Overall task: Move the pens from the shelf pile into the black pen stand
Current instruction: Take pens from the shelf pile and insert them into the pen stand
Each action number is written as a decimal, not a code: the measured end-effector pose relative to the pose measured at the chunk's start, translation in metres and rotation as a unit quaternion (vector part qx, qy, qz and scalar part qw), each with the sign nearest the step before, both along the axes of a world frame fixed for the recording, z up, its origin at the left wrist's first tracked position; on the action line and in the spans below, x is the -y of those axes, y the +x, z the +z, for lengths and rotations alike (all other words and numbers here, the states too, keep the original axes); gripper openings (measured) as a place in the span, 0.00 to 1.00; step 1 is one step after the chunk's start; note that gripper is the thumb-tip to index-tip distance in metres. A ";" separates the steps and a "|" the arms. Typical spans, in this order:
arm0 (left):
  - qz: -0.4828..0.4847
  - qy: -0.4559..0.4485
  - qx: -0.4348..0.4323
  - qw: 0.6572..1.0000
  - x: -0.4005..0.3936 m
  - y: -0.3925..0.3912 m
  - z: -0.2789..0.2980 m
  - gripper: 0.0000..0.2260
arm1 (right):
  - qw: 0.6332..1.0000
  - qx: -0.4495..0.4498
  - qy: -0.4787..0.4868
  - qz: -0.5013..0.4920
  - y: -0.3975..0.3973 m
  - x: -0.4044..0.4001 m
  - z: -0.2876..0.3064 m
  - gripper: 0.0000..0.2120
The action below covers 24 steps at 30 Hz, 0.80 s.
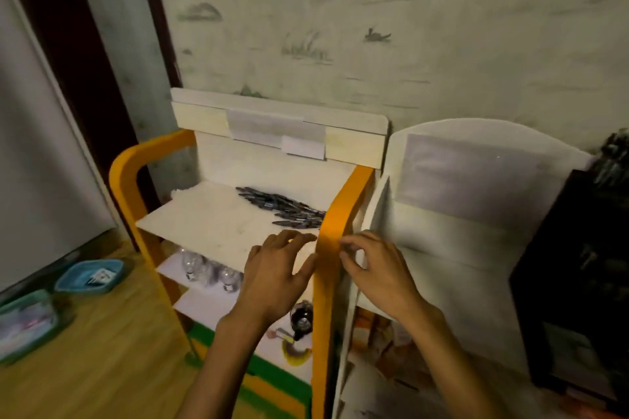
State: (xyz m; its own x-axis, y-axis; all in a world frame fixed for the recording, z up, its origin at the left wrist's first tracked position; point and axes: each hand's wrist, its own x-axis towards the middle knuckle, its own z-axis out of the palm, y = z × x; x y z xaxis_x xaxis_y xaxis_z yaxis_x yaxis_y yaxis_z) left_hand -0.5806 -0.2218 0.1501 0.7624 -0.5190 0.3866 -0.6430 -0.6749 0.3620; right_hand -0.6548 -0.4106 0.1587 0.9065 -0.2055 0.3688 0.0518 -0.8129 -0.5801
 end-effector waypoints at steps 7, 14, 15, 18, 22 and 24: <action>0.033 0.023 -0.013 0.999 -0.093 0.063 -0.017 0.17 | 1.000 -0.011 0.021 0.010 0.068 -0.090 -0.014 0.11; 0.033 0.031 -0.027 0.999 -0.128 0.128 -0.035 0.17 | 0.999 -0.045 0.002 -0.024 0.132 -0.122 -0.042 0.12; 0.031 0.032 -0.031 0.999 -0.130 0.139 -0.038 0.17 | 0.998 -0.049 -0.002 -0.030 0.143 -0.124 -0.047 0.13; 0.027 0.040 -0.040 0.998 -0.130 0.174 -0.047 0.17 | 0.997 -0.063 -0.010 -0.043 0.176 -0.123 -0.062 0.14; 0.021 0.044 -0.050 0.998 -0.129 0.230 -0.059 0.17 | 0.996 -0.072 -0.008 -0.054 0.226 -0.120 -0.078 0.15; 0.013 0.054 -0.060 0.997 -0.128 0.260 -0.062 0.17 | 0.995 -0.080 -0.008 -0.057 0.248 -0.117 -0.083 0.15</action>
State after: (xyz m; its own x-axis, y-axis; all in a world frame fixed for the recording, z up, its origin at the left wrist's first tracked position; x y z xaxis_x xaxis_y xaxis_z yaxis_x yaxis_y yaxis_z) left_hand -0.3208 -0.0940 0.0884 0.8131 -0.5326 0.2351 -0.5818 -0.7295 0.3595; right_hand -0.4063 -0.2931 0.0761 0.9252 -0.3047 0.2260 -0.1324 -0.8175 -0.5605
